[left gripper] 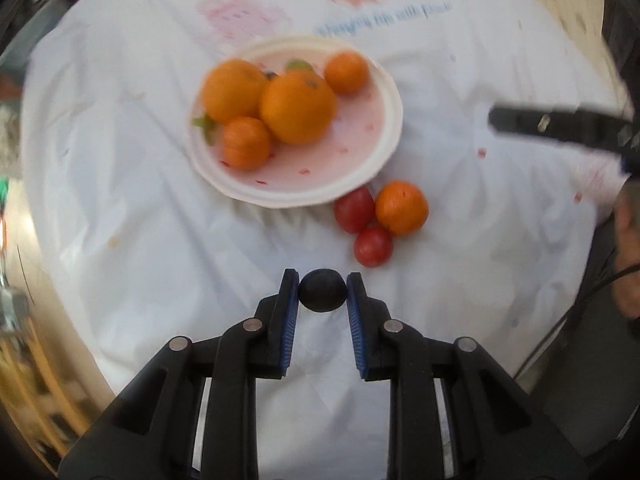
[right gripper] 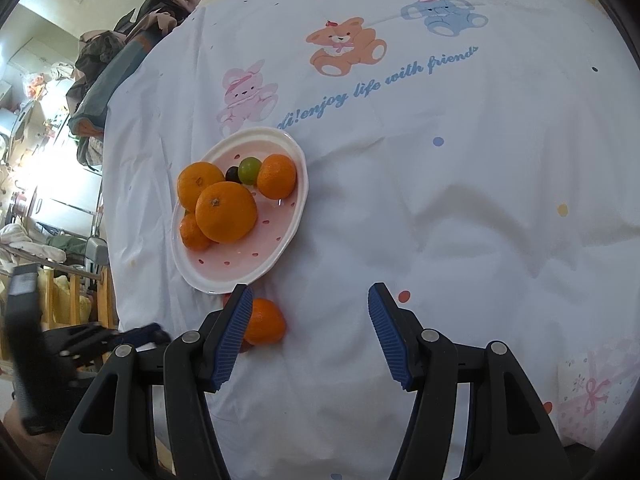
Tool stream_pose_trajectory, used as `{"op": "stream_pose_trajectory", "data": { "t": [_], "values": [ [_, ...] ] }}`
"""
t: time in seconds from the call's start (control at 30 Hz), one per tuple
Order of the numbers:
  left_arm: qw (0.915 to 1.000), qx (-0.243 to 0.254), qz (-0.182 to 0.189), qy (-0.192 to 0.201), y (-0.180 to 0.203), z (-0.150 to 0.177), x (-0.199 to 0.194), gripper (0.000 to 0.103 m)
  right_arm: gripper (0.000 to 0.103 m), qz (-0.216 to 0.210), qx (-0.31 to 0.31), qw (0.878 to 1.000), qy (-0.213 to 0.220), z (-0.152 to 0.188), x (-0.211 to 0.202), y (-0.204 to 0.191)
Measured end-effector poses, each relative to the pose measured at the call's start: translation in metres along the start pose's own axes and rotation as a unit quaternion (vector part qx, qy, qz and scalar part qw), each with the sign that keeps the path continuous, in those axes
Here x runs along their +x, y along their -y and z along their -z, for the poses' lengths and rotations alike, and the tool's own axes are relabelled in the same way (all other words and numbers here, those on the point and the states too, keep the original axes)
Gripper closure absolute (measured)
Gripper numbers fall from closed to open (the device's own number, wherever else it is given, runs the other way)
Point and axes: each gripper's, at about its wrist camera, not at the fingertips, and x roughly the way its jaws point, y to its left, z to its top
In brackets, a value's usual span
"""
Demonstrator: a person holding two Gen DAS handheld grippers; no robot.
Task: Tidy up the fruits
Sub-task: 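Grasp the dark plum with the left tool, then grasp the tangerine with the right tool while the left tool holds the plum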
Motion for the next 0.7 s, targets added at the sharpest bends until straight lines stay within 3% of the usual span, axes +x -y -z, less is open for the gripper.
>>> {"op": "stream_pose_trajectory", "data": {
  "t": [0.17, 0.43, 0.7],
  "values": [
    [0.9974, -0.054, 0.002, 0.049, -0.026, 0.016, -0.016, 0.083, 0.04, 0.008, -0.004, 1.0, -0.002, 0.002, 0.004, -0.003],
    [0.9824, -0.16, -0.013, 0.096, -0.071, 0.032, -0.015, 0.083, 0.04, 0.01, -0.017, 1.0, -0.003, 0.006, 0.011, -0.011],
    [0.9751, -0.204, -0.002, 0.088, -0.086, 0.031, -0.003, 0.082, 0.04, -0.031, -0.003, 0.999, -0.04, 0.01, 0.032, -0.011]
  ]
}}
